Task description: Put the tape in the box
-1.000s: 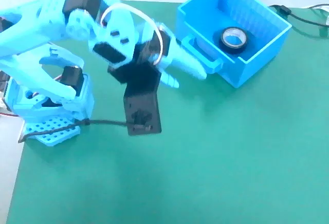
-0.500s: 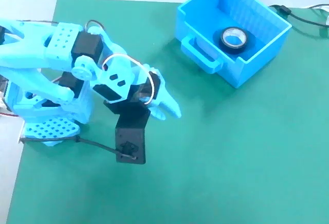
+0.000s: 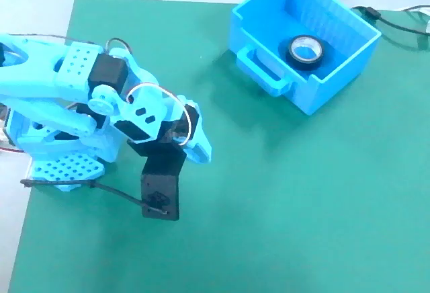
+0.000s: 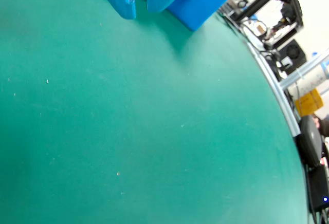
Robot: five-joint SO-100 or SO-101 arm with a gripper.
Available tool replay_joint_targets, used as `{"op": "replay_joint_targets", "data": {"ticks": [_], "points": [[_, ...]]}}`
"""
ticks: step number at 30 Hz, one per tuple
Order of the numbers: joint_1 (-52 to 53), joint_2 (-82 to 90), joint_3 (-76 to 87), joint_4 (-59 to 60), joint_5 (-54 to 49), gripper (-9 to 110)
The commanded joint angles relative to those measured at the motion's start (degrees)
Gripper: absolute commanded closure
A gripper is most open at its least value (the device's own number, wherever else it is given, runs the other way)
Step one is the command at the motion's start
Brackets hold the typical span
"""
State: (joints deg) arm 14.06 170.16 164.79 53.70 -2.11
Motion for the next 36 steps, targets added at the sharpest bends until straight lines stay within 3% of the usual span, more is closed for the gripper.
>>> {"op": "replay_joint_targets", "data": {"ticks": [1, 16, 36], "points": [[1.58, 4.04, 2.29, 0.09, -0.79, 102], [1.67, 19.86, 8.44, 6.15, -0.79, 102], [2.11, 20.04, 8.44, 6.15, -0.53, 101]]}}
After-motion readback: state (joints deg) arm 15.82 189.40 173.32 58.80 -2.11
